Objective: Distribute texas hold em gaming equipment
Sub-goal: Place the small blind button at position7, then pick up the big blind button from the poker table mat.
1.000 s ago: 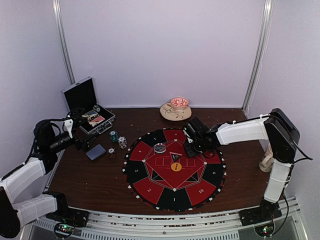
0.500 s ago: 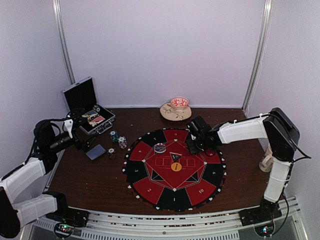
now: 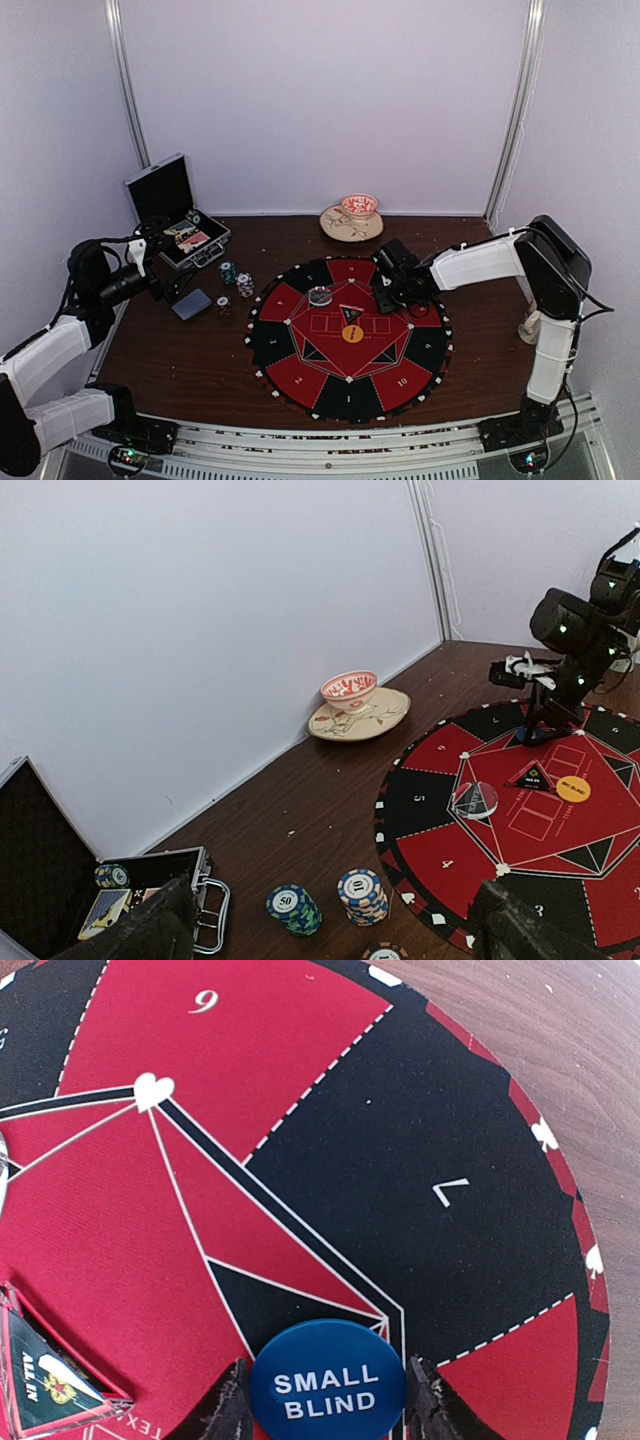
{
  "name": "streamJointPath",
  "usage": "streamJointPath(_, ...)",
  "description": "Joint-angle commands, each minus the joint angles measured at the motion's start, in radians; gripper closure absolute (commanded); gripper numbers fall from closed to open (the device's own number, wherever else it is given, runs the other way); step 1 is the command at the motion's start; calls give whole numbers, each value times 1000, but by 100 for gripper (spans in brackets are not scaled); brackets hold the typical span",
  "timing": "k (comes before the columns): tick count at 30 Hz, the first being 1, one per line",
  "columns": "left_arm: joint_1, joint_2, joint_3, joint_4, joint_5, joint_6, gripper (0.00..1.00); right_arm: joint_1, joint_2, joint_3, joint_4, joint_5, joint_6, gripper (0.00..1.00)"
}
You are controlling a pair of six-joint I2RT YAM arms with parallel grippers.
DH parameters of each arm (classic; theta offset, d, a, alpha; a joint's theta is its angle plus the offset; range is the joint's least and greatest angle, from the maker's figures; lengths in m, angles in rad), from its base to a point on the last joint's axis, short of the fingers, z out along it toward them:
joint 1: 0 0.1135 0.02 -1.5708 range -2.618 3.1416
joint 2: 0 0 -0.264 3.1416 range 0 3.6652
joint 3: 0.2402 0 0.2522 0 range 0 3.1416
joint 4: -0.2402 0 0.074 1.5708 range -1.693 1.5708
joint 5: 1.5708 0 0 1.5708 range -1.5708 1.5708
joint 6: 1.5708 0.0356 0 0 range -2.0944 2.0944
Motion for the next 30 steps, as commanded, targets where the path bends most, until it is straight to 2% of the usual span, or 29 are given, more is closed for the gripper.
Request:
streamJointPath(1, -5, -7, -6, 49, 16, 4, 2, -4, -17, -19, -19, 2, 12, 50)
streamJointPath(8, -4, -8, -7, 52, 14, 4, 2, -4, -15, -25, -35, 24, 17, 45)
streamJointPath(9, -5, -6, -7, 52, 14, 4, 2, -4, -16, -28, -38, 27, 16, 42)
streamJointPath(12, -4, -4, -6, 51, 17, 3, 2, -2, -23, -22, -52, 36, 7, 25)
streamJointPath(15, -3, -4, -7, 53, 16, 3, 2, 8, -58, -19, -59, 55, -1, 16)
streamJointPath(22, -4, 4, -6, 54, 11, 5, 2, 125, -177, -28, -73, 62, -29, 11)
streamJointPath(30, -4, -12, -7, 49, 10, 6, 2, 233, -156, -117, 45, -68, -26, 11)
